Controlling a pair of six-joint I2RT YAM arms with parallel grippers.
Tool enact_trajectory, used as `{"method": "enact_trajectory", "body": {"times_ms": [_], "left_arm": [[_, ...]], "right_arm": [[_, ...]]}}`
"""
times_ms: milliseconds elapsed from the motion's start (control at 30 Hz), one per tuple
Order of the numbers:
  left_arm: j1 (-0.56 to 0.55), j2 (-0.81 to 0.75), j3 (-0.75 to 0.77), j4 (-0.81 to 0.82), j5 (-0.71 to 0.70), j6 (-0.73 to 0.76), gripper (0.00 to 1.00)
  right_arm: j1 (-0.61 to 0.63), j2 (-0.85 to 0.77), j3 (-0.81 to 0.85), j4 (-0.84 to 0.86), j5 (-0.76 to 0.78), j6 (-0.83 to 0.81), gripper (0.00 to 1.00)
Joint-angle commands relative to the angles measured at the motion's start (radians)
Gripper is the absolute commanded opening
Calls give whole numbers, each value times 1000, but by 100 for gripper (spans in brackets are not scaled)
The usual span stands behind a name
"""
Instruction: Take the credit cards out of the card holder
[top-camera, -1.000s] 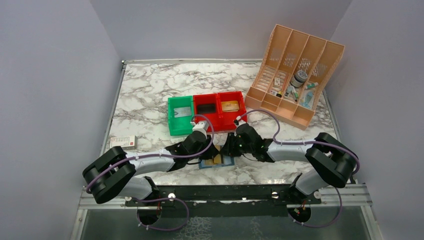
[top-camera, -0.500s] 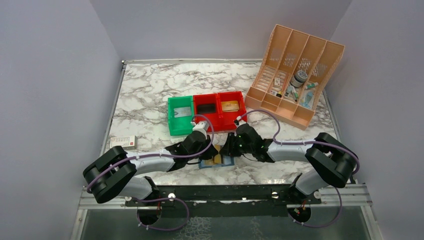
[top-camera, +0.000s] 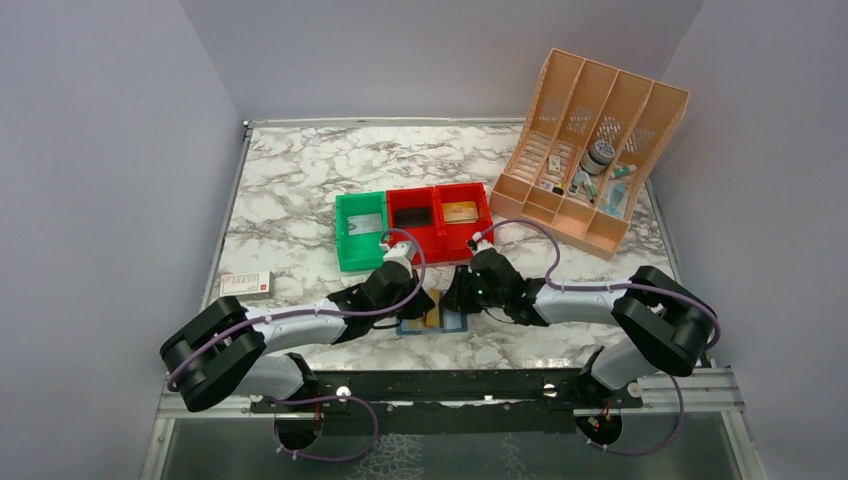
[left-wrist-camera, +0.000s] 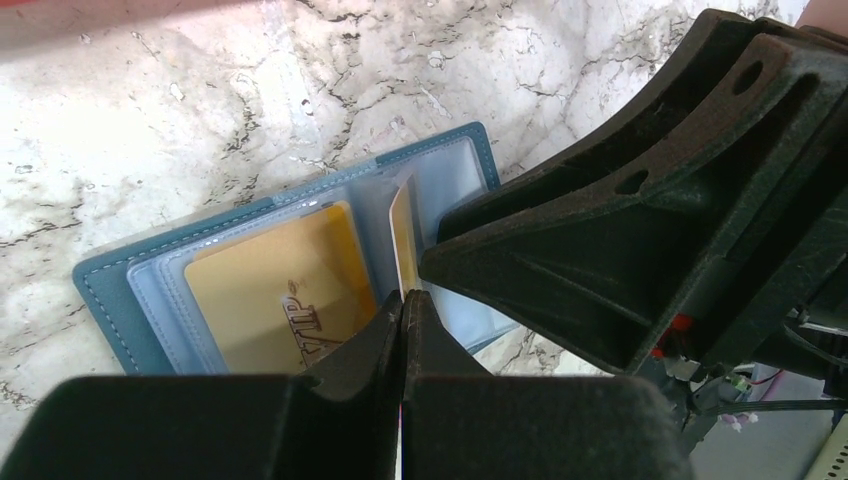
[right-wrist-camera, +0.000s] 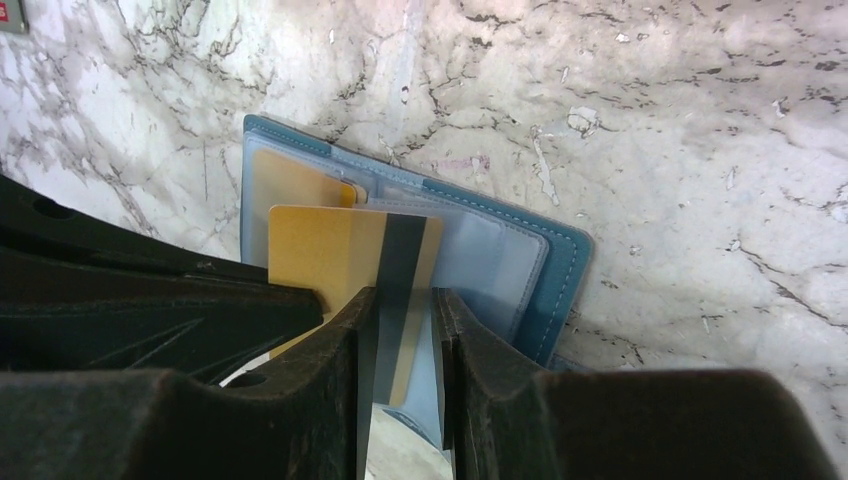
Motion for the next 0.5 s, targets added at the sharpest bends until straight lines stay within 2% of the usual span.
{"method": "enact_trajectory", "body": {"times_ms": [0, 467], "left_arm": [[-1, -33, 12, -70, -30, 28, 0], [6, -125, -3, -107, -30, 42, 0]], "right_arm": [[-6, 25, -16, -144, 132, -56, 28], [-5, -6, 29, -174, 118, -154, 28]]}}
